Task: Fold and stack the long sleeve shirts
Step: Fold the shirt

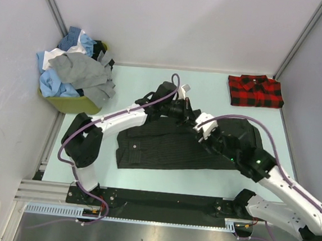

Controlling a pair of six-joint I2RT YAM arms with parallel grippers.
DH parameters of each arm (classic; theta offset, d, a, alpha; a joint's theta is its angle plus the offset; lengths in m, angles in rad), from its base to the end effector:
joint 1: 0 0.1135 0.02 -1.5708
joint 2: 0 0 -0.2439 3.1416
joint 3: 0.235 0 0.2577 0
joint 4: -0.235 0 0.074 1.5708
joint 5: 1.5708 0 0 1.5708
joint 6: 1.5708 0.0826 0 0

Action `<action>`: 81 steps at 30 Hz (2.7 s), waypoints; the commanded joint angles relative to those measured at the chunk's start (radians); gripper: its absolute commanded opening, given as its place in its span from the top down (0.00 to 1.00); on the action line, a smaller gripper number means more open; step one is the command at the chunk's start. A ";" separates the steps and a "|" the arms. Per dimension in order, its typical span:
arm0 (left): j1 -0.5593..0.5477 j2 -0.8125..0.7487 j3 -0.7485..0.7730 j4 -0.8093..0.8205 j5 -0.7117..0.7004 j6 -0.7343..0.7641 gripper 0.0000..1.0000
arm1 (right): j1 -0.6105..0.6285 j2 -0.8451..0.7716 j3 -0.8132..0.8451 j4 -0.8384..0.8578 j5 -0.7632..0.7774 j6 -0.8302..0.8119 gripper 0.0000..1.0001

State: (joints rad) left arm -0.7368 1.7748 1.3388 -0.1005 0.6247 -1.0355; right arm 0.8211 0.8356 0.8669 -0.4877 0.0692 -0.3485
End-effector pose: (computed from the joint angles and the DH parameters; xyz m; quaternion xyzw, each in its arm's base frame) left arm 0.2957 -0.3335 0.2288 0.0272 0.8406 -0.5334 0.0906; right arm 0.1714 0.1757 0.2933 -0.4530 0.7174 0.0952 0.5207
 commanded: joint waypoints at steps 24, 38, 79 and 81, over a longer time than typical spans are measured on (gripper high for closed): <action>-0.536 -0.008 0.315 -0.455 0.006 1.672 0.82 | -1.312 0.526 0.471 -0.569 -0.919 -0.205 0.45; -0.507 0.118 0.510 -0.651 0.053 1.687 0.39 | -1.163 0.910 0.457 -0.629 -0.997 -0.334 0.55; -0.446 0.273 -0.107 0.214 0.353 0.911 0.82 | -1.297 0.660 0.307 -0.701 -0.951 -0.402 0.53; -0.440 0.250 -0.095 0.182 0.333 0.894 0.97 | -1.303 0.658 0.300 -0.701 -0.956 -0.405 0.53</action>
State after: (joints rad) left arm -1.1934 2.0945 1.2018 0.1181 0.9710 -0.1127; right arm -0.4641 1.5196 1.1797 -1.1847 -0.8722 -0.7158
